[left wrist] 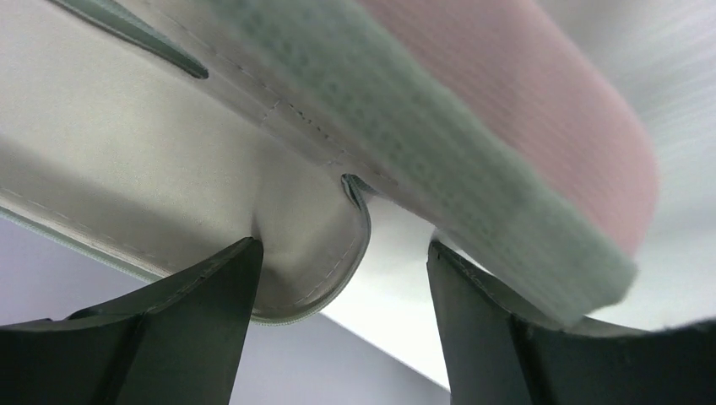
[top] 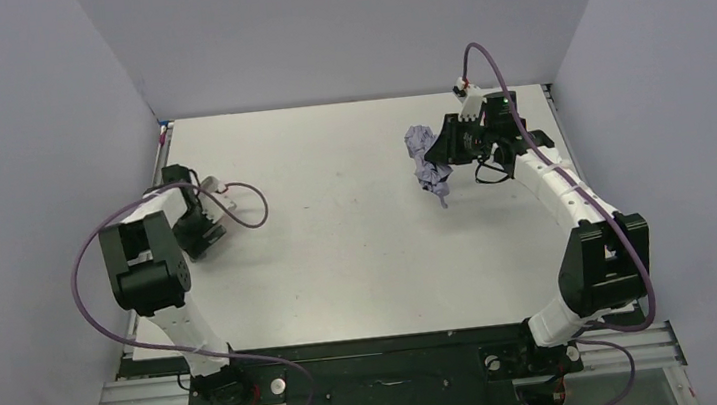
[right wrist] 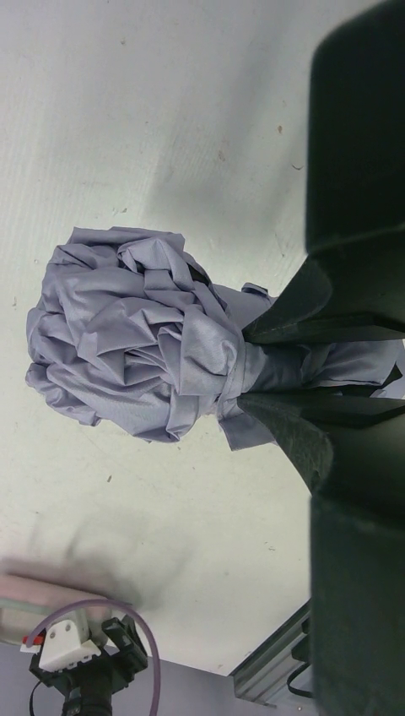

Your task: Open the umbrella

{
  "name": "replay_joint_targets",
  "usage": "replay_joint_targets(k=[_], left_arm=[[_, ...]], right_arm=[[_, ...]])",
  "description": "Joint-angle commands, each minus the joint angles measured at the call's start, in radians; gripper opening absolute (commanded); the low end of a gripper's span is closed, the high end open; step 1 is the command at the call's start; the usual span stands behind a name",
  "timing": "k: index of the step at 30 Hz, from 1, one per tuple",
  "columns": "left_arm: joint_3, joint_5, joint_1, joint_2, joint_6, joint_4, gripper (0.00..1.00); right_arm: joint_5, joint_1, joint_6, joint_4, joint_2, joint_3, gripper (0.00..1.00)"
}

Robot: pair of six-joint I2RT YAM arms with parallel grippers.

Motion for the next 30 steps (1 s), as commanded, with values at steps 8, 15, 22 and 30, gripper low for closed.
replay_joint_targets(k=[8,15,22,30], left_arm=[[-0.060,0.114,0.098,-0.069,0.120,-0.121,0.73],[-0.009,0.155,0.010,-0.189,0.081,-0.189,0.79],[0.056,0.214,-0.091,-0.351,0.048,-0.262,0.99],[0.228,0.494,-0.118,-0.452,-0.180,-0.256,0.97]], right_arm=[[-0.031,0.008,-0.022,0.046,0.001,0.067,0.00],[-0.054,0.029,-0.084,-0.028,0.019,0.139,0.00],[-0.062,0.060,-0.121,-0.065,-0.006,0.165,0.00],[-0.050,0.152,-0.174,-0.076,-0.062,0.191,0.00]])
